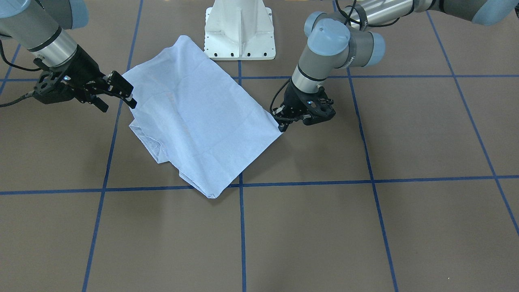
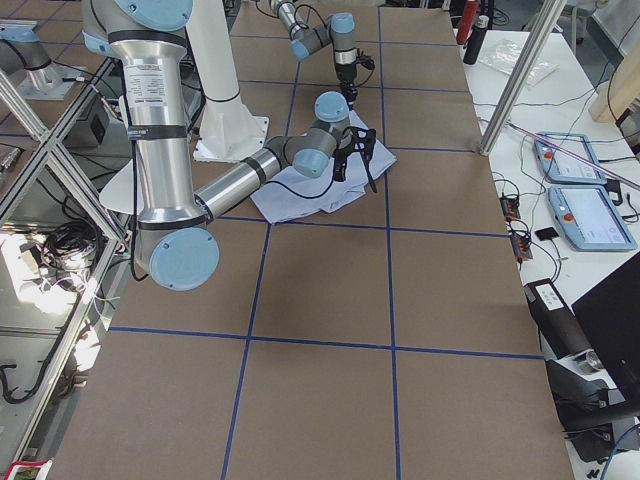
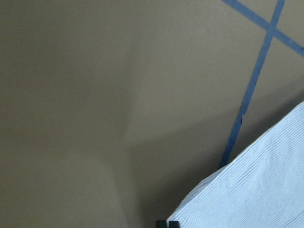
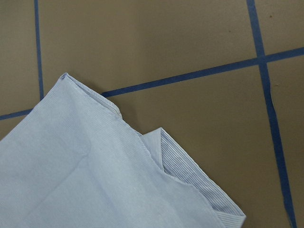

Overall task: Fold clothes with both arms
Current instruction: 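Pull the shirt corner away from the robot with the left gripper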

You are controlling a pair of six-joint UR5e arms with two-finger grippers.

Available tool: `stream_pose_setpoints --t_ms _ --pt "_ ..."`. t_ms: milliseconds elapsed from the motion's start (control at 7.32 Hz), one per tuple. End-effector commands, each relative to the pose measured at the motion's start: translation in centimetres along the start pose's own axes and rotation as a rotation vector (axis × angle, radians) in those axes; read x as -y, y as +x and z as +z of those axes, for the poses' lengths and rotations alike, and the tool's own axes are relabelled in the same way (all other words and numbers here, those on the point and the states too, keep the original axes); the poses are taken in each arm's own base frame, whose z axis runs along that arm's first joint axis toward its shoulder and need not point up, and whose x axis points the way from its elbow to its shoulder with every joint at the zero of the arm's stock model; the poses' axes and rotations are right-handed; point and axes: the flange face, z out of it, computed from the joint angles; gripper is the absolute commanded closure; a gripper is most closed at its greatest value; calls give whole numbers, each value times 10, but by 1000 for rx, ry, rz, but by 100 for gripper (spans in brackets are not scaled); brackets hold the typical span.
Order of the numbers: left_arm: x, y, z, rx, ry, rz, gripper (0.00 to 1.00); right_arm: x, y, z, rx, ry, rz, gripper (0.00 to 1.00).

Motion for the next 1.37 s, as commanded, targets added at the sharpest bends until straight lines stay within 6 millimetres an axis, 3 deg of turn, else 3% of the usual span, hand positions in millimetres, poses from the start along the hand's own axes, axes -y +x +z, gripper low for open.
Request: stream_pose_setpoints --t_ms 0,410,683,1230 --pt "79 28 13 28 88 -6 100 1 0 0 3 4 -8 0" --pt "138 68 43 -159 220 31 100 2 -5 -1 8 17 -15 0" --pt "150 87 46 -225 300 42 100 2 -5 -1 11 18 -16 0" --pt "170 97 58 -325 433 50 100 4 -12 -2 19 31 -23 0"
